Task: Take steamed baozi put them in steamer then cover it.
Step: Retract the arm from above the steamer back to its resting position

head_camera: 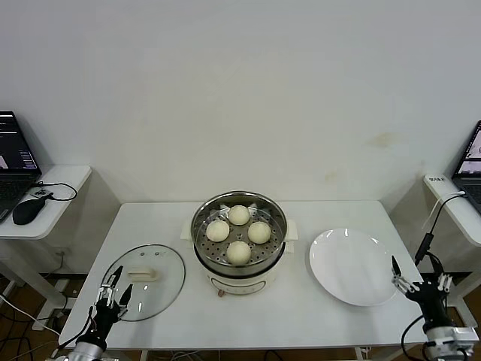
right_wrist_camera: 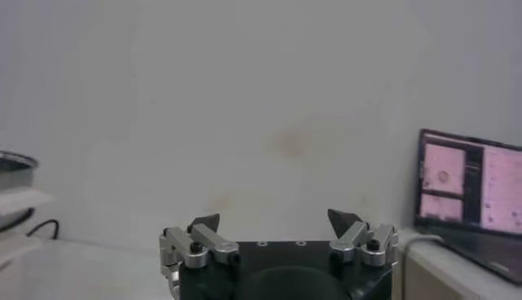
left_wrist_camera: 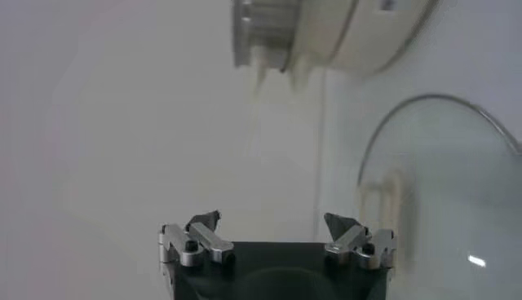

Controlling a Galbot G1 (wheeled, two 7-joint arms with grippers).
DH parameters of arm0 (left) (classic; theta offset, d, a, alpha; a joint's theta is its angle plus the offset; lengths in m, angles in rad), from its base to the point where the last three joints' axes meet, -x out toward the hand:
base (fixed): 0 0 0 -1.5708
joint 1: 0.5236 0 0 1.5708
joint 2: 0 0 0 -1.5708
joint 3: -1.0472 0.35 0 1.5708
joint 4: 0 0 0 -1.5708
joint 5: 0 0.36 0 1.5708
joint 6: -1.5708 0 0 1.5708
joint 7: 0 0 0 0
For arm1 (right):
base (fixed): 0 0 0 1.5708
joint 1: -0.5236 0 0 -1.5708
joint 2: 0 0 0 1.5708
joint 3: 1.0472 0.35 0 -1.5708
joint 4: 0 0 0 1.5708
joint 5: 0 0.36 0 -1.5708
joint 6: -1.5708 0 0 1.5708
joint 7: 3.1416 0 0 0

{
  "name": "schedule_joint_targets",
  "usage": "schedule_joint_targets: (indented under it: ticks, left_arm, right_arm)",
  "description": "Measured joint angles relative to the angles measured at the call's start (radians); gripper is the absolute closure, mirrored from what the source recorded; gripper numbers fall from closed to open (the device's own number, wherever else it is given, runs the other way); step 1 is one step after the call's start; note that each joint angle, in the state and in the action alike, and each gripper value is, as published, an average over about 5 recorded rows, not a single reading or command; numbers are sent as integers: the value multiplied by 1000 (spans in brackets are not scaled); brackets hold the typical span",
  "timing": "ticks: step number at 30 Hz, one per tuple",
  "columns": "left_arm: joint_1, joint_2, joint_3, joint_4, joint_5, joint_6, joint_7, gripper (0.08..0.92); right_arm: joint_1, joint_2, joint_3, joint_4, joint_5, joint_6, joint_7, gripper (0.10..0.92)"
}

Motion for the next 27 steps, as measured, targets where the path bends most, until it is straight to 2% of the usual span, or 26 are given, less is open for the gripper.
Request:
schedule_joint_targets:
  ticks: [13, 27]
  left_arm:
    - [-117, 1, 41, 125, 70, -2, 13, 177]
    - [-216, -2, 70, 204, 80, -3, 35, 177]
  right_arm:
    - [-31, 38, 18, 13, 8, 0, -4, 203]
    - [-57, 50, 18, 8, -1, 6, -17, 203]
